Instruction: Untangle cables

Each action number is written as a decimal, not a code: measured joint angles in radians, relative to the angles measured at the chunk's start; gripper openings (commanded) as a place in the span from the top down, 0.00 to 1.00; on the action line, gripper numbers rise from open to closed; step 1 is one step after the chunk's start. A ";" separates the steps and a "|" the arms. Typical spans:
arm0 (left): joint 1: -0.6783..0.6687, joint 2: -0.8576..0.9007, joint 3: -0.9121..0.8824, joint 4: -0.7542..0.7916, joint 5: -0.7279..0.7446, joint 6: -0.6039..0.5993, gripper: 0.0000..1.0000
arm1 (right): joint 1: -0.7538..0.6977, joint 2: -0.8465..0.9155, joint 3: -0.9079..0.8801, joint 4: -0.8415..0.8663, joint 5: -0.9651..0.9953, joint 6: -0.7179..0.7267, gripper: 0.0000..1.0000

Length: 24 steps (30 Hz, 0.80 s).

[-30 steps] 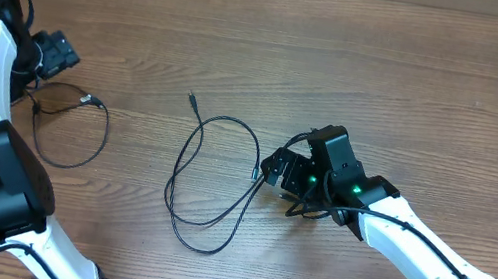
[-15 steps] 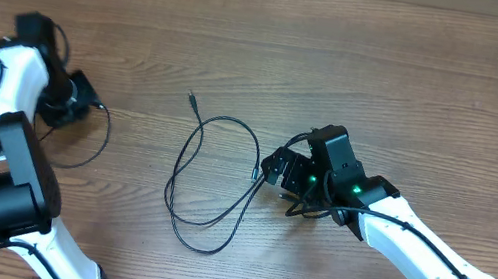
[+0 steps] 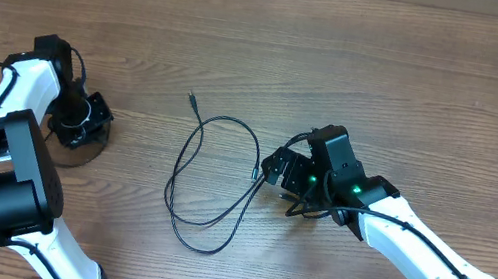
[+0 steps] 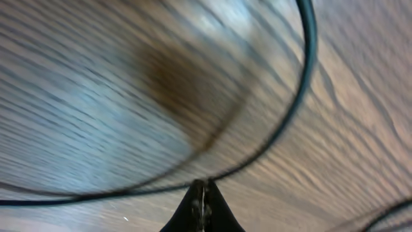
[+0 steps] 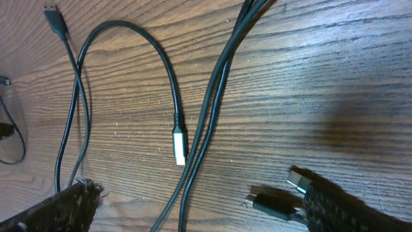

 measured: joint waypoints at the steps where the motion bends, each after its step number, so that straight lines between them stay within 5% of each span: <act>1: 0.000 0.000 0.000 -0.012 0.007 0.003 0.96 | 0.000 0.000 0.000 0.000 0.000 0.000 0.00; 12: -0.001 -0.021 -0.103 0.076 -0.090 -0.022 0.96 | 0.000 0.000 0.000 0.001 -0.001 0.000 0.00; 24: -0.002 -0.089 -0.232 0.519 -0.328 -0.071 0.93 | 0.000 0.000 0.000 0.001 0.000 0.000 0.00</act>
